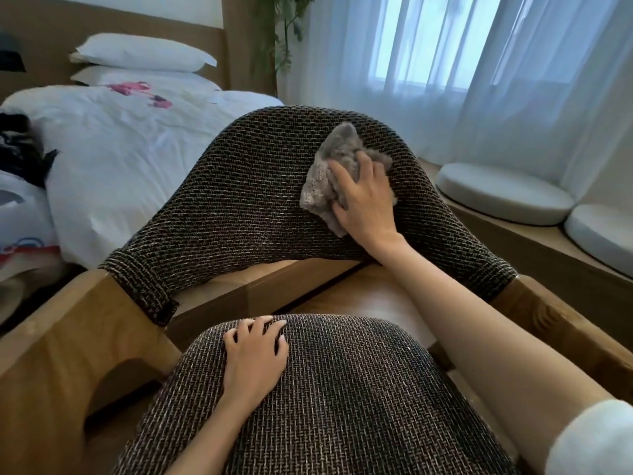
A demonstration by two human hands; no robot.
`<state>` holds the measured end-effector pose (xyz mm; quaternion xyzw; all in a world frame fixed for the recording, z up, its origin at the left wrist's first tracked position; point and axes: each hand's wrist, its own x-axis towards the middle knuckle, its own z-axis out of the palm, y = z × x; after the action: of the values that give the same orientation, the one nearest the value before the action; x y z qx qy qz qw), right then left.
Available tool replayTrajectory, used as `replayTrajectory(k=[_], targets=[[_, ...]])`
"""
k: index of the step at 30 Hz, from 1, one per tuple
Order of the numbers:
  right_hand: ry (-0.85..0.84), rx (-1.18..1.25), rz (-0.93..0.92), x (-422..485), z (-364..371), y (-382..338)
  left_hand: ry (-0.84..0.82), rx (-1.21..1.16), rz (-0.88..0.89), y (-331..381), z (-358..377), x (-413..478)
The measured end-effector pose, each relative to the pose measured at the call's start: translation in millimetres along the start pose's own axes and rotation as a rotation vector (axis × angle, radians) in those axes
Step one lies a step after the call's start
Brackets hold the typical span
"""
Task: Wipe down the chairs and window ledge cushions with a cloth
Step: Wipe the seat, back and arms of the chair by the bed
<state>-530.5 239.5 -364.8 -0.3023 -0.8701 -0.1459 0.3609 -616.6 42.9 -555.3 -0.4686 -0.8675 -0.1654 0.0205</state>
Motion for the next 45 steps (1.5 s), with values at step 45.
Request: replayTrajectory(k=[45], targets=[[0.064, 0.25, -0.169, 62, -14, -44, -0.308, -0.098, 0.202, -39, -20, 20]])
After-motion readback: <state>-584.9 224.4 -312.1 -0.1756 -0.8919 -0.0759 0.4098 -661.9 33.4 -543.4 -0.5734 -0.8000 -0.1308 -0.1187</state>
